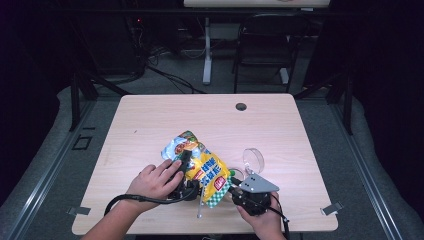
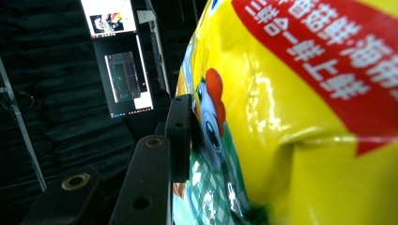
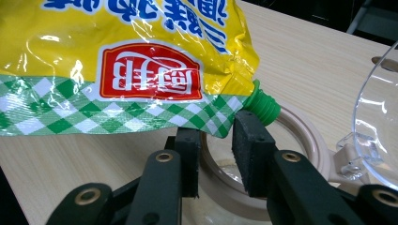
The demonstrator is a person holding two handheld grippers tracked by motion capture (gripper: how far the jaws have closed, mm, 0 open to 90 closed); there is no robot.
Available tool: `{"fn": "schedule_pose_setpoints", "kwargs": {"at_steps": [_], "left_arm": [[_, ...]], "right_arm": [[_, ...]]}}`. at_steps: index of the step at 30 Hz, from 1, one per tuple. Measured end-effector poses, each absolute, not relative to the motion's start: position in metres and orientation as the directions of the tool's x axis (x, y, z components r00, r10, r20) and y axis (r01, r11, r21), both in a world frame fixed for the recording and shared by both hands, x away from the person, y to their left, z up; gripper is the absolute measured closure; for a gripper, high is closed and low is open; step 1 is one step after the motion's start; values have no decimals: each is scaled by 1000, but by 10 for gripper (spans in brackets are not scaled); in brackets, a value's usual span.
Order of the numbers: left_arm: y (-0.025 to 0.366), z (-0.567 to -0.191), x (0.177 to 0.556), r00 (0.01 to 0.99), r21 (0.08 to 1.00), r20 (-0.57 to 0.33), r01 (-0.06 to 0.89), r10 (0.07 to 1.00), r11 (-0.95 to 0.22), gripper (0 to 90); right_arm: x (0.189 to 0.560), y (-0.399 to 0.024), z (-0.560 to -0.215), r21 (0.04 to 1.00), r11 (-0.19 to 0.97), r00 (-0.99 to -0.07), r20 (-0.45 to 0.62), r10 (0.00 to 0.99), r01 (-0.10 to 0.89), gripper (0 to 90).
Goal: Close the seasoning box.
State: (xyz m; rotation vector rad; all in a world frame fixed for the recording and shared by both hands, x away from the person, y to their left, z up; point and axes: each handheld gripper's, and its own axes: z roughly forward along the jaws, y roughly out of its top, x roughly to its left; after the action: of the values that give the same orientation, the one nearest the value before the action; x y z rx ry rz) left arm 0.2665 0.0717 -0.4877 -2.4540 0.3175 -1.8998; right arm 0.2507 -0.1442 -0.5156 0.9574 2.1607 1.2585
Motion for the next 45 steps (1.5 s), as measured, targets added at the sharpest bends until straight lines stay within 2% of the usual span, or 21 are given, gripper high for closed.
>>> {"fn": "schedule_pose_setpoints", "kwargs": {"at_steps": [33, 45], "left_arm": [[65, -473, 262, 190, -185, 958, -168, -216, -968, 704], [65, -473, 262, 205, -192, 952, -173, -226, -966, 707]], "right_arm": [[248, -145, -512, 888, 323, -641, -44, 766, 326, 726], [248, -144, -512, 880, 337, -643, -48, 764, 334, 750]]}}
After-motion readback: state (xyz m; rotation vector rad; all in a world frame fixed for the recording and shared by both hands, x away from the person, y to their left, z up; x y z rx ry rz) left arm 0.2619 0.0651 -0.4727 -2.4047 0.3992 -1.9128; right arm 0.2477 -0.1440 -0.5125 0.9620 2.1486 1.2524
